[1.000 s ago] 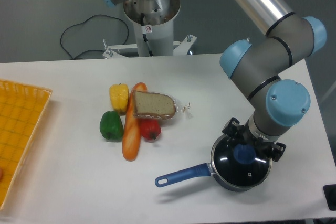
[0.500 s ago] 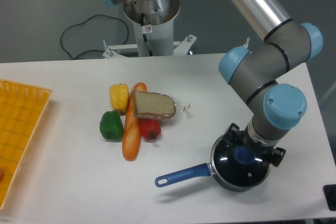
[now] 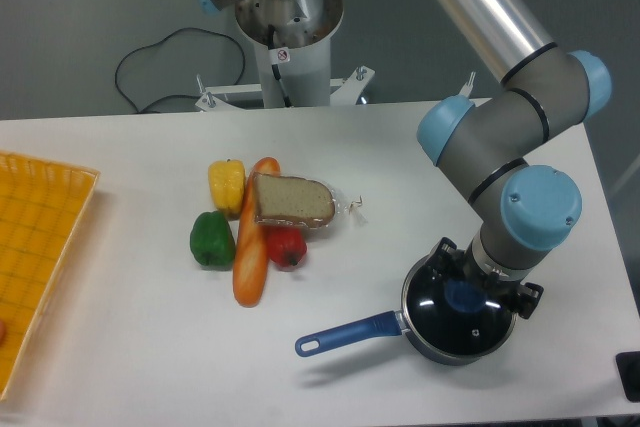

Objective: Open the lid
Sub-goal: 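Close the gripper on the blue lid knob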

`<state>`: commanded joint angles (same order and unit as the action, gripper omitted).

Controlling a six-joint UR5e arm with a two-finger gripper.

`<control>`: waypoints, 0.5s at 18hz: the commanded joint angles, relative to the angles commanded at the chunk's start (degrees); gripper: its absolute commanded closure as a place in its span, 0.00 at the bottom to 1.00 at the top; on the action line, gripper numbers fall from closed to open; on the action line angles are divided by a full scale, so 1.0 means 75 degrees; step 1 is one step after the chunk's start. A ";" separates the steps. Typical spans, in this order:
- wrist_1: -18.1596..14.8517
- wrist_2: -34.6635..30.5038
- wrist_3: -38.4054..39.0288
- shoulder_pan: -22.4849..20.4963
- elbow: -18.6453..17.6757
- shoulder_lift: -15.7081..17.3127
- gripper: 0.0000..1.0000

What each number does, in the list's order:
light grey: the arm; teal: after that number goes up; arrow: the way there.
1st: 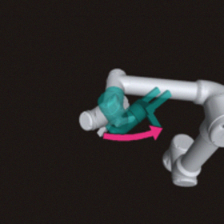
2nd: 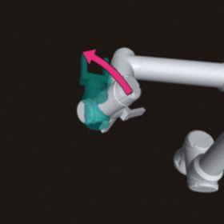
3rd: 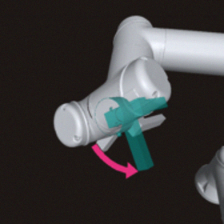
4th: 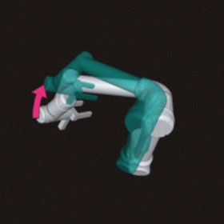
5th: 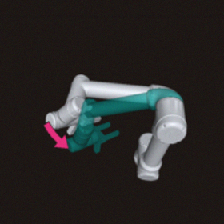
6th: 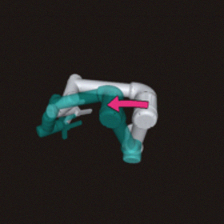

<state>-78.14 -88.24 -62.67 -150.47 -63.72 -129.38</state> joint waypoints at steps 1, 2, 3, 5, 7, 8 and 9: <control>0.0036 0.0000 0.0000 0.0000 -0.0059 0.0000 0.00; 0.0071 0.0000 0.0012 0.0000 -0.0106 0.0012 0.00; 0.0071 0.0000 0.0012 0.0000 -0.0129 0.0012 0.00; 0.0071 0.0000 0.0000 0.0000 -0.0188 0.0024 0.00; 0.0083 0.0000 0.0000 0.0000 -0.0235 0.0035 0.00; 0.0083 0.0012 0.0000 0.0000 -0.0247 0.0035 0.00; 0.0083 0.0012 0.0000 0.0000 -0.0270 0.0035 0.00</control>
<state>-77.52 -88.15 -62.67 -150.47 -65.74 -129.11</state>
